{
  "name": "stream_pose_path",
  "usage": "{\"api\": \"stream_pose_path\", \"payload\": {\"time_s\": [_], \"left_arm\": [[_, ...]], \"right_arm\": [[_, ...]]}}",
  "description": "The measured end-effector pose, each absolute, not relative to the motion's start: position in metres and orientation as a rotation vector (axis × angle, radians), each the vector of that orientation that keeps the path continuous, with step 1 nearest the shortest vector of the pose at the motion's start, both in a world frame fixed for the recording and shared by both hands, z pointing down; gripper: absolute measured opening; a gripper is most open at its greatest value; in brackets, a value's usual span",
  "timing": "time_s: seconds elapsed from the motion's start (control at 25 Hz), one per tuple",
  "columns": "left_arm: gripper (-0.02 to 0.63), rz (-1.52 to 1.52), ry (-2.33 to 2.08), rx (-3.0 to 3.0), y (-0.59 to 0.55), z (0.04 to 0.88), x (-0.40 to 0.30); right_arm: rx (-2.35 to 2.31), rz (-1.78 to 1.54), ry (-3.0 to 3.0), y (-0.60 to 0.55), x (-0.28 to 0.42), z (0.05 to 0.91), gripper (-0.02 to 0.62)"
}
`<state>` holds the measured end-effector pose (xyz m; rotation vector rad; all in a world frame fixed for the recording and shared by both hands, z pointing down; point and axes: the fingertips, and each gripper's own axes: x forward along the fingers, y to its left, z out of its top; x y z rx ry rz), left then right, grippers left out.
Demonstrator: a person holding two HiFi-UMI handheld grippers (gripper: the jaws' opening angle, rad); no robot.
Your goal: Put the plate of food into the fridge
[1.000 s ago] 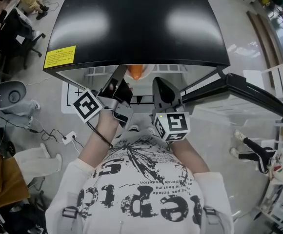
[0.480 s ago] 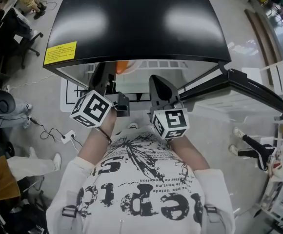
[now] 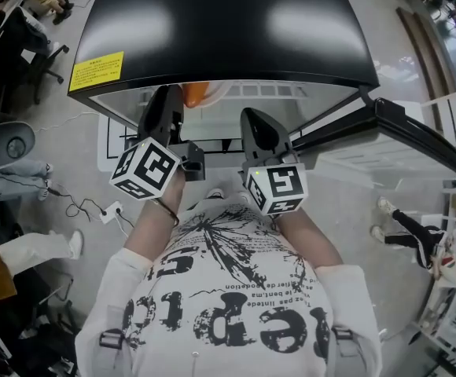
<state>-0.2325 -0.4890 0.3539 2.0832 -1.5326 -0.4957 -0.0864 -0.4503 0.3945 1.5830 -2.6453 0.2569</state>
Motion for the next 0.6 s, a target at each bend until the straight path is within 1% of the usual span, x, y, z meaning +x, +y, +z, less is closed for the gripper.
{"api": "stream_pose_path", "payload": {"time_s": [0.6], "left_arm": [[0.091,-0.379,-1.631,2.256,-0.460,0.347,-0.238]], "right_arm": [[1.545,0.210,-2.680,-0.444,-0.104,0.386,0.000]]}}
